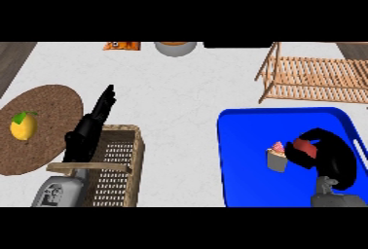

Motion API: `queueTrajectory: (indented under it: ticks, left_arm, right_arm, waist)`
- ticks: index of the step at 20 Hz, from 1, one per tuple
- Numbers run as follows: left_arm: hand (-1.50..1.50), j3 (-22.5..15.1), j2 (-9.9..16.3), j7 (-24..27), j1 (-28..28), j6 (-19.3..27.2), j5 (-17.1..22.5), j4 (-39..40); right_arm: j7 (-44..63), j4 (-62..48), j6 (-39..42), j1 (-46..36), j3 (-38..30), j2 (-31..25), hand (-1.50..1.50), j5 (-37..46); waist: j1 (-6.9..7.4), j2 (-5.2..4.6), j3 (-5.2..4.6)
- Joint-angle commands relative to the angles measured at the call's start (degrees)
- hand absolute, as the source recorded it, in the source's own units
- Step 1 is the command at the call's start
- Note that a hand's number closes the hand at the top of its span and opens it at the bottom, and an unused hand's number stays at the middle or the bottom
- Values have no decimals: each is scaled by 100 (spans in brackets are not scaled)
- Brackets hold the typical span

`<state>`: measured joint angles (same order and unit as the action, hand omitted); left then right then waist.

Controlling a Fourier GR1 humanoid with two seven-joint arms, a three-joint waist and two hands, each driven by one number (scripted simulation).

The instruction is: Pick the bell pepper from the tray and place it in the tiered shelf

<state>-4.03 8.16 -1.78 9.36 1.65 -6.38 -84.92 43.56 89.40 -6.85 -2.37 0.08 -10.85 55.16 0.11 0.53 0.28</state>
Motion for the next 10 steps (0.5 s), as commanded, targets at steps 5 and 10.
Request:
queueTrajectory:
  ticks: [5,10]
  left_arm:
    - [0,22,-89,-234,179,-26,112,63]
    - [0,133,65,-42,-48,-148,179,4]
  right_arm:
    - [-474,522,1213,16,1883,470,150,125]
    - [-82,1665,1671,55,2619,909,150,124]
  waist:
    - [41,-38,-37]
    - [-40,-27,-34]
